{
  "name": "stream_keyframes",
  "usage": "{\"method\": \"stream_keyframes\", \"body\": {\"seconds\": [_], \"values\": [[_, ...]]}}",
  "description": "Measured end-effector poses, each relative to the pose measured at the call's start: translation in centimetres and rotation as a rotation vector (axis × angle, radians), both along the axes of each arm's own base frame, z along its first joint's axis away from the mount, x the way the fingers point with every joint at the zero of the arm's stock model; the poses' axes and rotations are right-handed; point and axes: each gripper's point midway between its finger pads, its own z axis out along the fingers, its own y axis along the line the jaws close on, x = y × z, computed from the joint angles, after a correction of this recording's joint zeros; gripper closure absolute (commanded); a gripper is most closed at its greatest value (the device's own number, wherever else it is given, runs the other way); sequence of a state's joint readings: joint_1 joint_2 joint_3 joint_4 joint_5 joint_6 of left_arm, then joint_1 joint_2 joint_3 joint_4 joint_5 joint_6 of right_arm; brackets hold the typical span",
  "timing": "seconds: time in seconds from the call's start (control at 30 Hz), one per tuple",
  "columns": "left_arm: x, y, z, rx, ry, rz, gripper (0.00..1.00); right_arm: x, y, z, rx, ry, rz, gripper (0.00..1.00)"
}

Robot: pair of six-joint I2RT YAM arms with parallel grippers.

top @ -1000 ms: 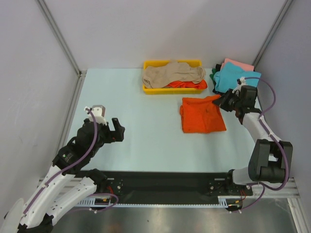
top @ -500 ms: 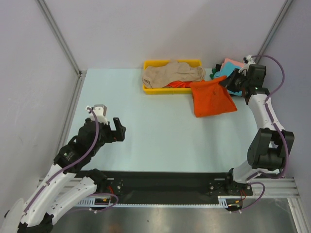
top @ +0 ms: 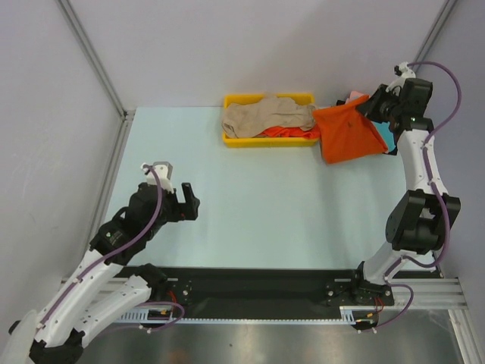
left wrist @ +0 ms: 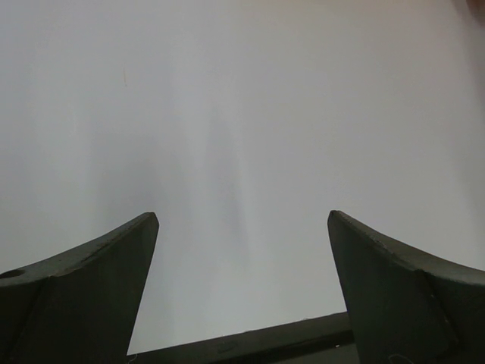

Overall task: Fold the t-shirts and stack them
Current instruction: Neatly place the folded tshirt to the corner

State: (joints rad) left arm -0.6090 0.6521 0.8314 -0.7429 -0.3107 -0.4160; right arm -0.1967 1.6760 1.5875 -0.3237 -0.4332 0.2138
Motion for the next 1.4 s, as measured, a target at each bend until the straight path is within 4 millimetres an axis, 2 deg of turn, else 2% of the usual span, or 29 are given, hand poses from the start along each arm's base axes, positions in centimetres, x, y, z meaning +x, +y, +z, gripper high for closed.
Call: {"method": "stream_keyframes", "body": {"seconds": [0.17,0.47,0.67,0.83,0.97,1.2,1.4], "values": [[0.1,-0.1,-0.3,0.007,0.011,-0.001,0.0,1.2,-0.5,2.3,-0.038,-0.052,0.005,1.0],[0.2,-0.2,-0.6,0.017,0.024,0.0,0.0,3.6,-2.5,4.1,-0.053,-0.075,-0.02,1.0],[0.3,-0.2,-0.9,0.023,0.034,0.0,0.0,6.0,-3.7,6.3,-0.08,-0.121,-0.025,1.0],[0.4,-0.3,-1.1,0.029,0.043,0.0,0.0,6.1,-5.2,5.8,-0.082,-0.116,-0.051,1.0],[0.5,-0.3,-1.4,0.037,0.053,0.0,0.0,6.3,-8.0,3.5,-0.06,-0.096,-0.109,1.0],[0.5,-0.3,-1.5,0.04,0.058,0.0,0.0,6.9,-12.8,-4.2,0.001,0.01,-0.234,1.0],[0.6,-0.4,-1.7,0.044,0.063,0.0,0.0,8.8,-15.3,-10.1,0.061,0.069,-0.307,1.0]]}}
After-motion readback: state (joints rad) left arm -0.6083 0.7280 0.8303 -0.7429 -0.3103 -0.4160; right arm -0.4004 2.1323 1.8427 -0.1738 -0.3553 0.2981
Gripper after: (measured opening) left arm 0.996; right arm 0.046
